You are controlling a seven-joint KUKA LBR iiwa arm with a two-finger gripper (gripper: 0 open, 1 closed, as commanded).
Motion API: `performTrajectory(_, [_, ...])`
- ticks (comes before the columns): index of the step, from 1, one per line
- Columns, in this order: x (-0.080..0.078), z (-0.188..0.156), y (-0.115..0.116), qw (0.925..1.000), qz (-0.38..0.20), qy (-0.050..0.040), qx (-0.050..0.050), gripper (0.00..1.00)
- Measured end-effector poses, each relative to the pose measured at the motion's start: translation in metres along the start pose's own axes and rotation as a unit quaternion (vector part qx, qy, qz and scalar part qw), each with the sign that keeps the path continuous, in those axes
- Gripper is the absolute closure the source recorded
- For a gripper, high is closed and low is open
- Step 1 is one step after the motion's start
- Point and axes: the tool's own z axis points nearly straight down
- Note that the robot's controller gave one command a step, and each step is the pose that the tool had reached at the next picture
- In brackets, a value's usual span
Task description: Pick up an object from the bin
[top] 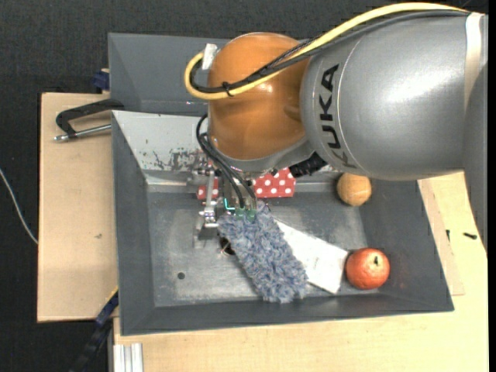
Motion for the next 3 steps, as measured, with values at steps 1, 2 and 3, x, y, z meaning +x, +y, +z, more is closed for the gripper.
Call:
performTrajectory(1, [-0.002, -0.004, -0.001, 1.0000, 0.001, -0.0041, -0.001, 0.00])
performTrajectory(2, [-0.003, 0.034, -0.056, 0.9997, -0.026, -0.0052, -0.001, 0.00])
performTrajectory(3, [-0.025, 0.071, -0.060, 0.9999, 0.009, -0.0053, -0.001, 1.00])
